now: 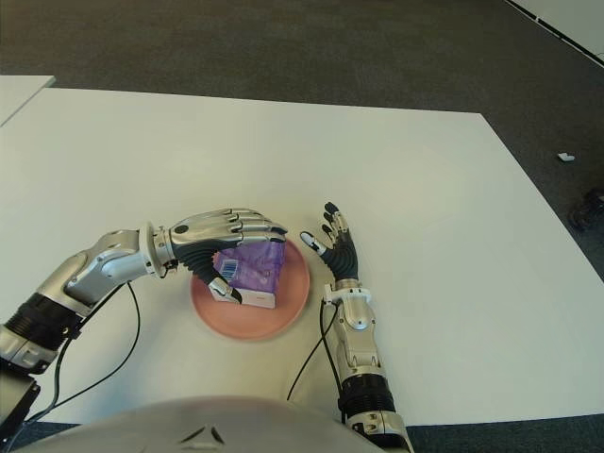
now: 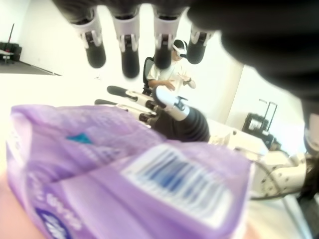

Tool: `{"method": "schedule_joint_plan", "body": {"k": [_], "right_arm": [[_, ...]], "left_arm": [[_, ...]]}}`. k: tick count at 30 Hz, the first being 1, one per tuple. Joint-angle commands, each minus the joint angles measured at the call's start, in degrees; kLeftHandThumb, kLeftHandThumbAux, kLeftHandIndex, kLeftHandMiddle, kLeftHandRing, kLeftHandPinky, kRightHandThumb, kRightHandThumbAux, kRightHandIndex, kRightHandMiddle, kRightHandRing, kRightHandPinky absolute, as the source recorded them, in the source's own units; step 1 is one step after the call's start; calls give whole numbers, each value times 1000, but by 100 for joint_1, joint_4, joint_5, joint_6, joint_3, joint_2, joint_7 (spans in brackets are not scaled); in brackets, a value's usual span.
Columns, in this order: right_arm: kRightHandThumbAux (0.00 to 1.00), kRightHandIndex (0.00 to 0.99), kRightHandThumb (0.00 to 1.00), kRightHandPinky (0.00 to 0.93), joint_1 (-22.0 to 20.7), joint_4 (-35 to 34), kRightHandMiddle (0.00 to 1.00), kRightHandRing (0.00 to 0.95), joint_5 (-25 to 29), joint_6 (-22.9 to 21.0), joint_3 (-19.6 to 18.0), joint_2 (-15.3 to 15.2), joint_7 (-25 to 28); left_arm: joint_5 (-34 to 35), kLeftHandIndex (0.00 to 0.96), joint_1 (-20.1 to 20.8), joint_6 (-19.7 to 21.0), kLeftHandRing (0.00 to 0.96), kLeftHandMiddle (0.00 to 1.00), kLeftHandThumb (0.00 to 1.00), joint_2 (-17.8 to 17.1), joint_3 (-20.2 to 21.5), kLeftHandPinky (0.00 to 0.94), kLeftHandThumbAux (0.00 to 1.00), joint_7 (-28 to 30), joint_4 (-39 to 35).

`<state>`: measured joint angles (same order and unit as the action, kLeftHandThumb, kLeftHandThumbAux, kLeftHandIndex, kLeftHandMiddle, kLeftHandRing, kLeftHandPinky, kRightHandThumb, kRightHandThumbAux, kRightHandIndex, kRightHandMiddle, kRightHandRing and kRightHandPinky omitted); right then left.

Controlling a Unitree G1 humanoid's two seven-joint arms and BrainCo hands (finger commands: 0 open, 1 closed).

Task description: Put the tissue paper into the plate.

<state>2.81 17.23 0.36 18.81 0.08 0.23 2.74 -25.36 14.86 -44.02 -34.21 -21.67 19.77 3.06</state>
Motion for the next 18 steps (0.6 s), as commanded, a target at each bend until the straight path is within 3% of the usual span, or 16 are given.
{"method": "schedule_joint_plan", "body": {"k": [1, 12, 18], "right_arm": [[642, 11, 29, 0, 425, 246, 1, 0, 71, -584, 15, 60, 17], [636, 18, 21, 0, 466, 145, 11, 0, -96, -702, 64, 37, -101], [641, 9, 15, 0, 422, 186, 6, 0, -75, -710, 78, 49, -116]], "left_arm": [[310, 0, -134, 126, 0, 0, 2, -72, 5, 0, 381, 316, -107], [730, 0, -163, 285, 0, 0, 12, -64, 179, 0, 368, 584, -198], [1677, 0, 35, 728, 0, 0, 19, -251, 574, 0, 361, 1006, -369]]}}
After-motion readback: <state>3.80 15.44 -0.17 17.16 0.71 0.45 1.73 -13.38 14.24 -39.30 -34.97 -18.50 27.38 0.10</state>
